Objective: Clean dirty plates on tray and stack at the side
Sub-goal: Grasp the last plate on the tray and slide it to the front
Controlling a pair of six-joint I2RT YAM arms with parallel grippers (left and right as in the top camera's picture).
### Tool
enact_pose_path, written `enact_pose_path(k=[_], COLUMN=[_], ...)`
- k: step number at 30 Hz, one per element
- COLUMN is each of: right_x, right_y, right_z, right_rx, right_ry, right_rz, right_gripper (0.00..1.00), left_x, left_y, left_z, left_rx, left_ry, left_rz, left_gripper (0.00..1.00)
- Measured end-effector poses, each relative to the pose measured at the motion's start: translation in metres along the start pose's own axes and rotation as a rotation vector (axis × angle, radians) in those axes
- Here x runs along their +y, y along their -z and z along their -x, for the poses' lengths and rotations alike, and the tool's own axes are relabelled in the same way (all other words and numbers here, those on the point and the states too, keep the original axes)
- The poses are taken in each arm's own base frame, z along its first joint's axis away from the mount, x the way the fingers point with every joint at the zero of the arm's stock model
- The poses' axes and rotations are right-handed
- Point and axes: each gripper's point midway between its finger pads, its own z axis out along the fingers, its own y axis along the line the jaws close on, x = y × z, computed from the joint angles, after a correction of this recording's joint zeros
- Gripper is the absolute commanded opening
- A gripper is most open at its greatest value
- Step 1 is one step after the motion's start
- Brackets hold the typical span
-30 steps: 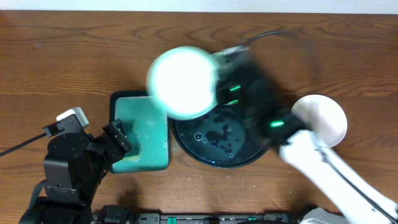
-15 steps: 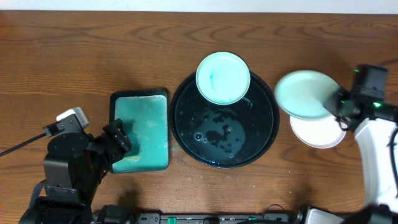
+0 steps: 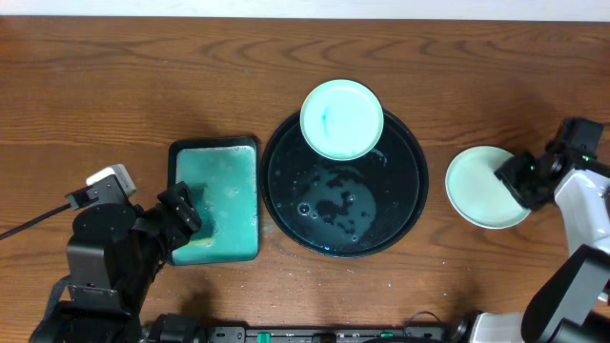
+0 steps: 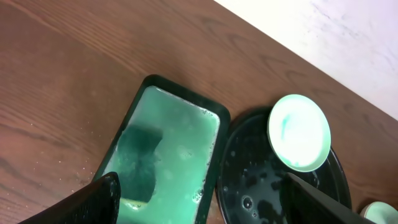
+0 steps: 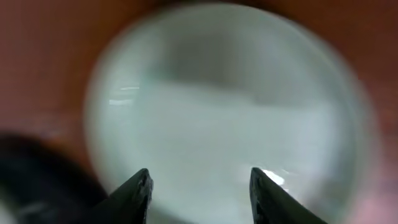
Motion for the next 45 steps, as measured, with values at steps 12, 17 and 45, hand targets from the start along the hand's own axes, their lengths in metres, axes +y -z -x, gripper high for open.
enact_pose_path(k=[12, 17, 45], right_x=[0.188, 0.225, 0.179], right_y=[0.048, 0.001, -0.025], right_z=[-0.044, -0.069, -0.147], right_rx=[-0.238, -0.277, 0.038], right_ry=[0.657, 0.832, 0.838], right_rz=[0.436, 0.41, 0.226], right_gripper=[0.56, 0.56, 0.01], left_x=[0.0, 0.0, 0.0], left_y=[0.0, 0.0, 0.0], left_z=[0.0, 0.0, 0.0], left_rx=[0.001, 0.001, 0.001], left_ry=[0.0, 0.0, 0.0], left_rz=[0.0, 0.0, 0.0], left_gripper=[0.82, 0.82, 0.82])
